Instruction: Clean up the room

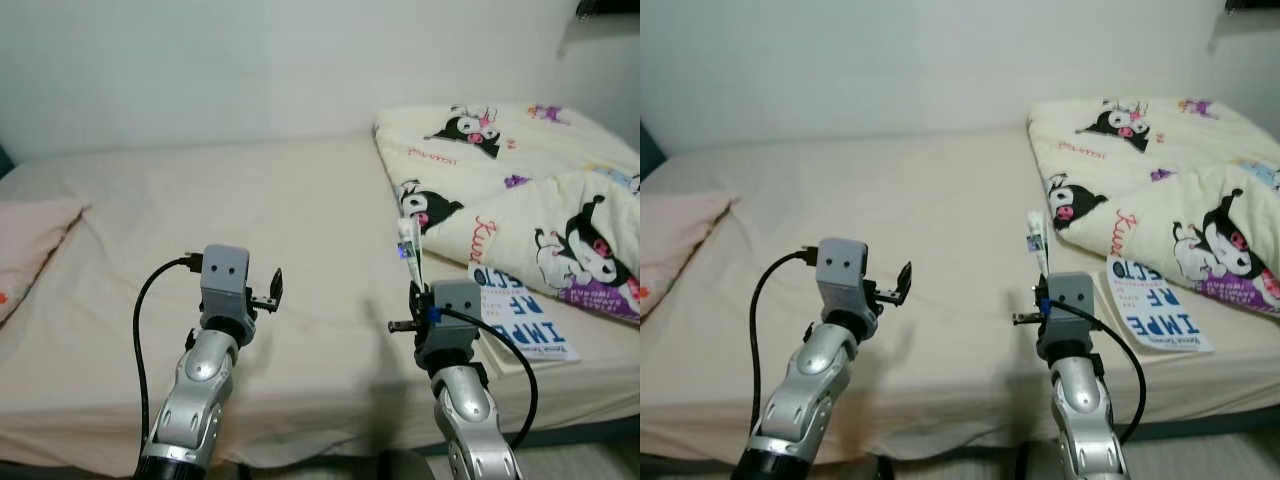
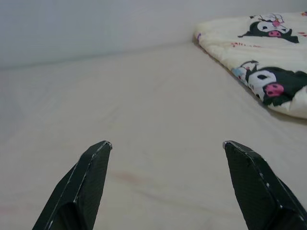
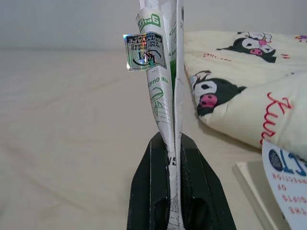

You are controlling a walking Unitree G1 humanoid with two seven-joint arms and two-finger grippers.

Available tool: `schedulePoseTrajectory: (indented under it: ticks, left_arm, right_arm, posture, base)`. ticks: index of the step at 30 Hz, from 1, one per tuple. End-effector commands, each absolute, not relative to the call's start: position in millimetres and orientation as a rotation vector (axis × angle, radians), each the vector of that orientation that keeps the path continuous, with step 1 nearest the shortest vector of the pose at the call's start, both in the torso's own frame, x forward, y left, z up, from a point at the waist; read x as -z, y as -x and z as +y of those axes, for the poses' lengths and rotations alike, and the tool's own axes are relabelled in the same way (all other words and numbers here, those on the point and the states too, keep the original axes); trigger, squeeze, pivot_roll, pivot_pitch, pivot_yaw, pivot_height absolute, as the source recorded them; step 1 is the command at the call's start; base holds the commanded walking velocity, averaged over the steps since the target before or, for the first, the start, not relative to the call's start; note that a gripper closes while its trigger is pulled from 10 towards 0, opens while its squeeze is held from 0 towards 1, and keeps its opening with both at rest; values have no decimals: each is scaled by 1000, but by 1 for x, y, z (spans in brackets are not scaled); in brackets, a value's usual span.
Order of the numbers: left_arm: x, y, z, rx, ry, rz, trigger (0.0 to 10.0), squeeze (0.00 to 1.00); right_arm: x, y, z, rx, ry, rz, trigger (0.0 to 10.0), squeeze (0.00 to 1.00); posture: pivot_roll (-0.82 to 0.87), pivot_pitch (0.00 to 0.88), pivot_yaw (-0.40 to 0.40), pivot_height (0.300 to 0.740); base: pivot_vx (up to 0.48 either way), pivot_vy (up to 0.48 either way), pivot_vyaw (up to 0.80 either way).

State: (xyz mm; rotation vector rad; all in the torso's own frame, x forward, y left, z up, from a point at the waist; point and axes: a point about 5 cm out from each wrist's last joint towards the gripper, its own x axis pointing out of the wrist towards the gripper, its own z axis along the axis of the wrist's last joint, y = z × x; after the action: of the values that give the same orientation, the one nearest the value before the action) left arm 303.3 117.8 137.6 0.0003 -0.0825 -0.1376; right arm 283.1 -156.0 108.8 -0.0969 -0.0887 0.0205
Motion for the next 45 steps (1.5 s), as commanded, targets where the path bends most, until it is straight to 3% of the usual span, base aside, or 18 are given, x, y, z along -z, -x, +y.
schedulePoseTrajectory:
  ticks: [1,18,45]
  left_arm:
    - [-130,-301,120,122,-10,-61,10000,0]
    - [-130,-298,123,147,-15,-89,10000,0]
    - [-123,-291,124,184,-4,-66,10000,0]
  right_arm:
    - [-108,-282,-151,-34,96,-79,10000,0]
    - [-109,-280,-147,-60,101,-44,10000,0]
    - [-96,-279,-137,-115,167,35,10000,0]
  posture:
    - [-9,10,23,667]
    - [-4,11,10,737]
    - [8,30,9,740]
  base:
    - [0,0,0]
    - [0,0,0]
    - [0,0,59]
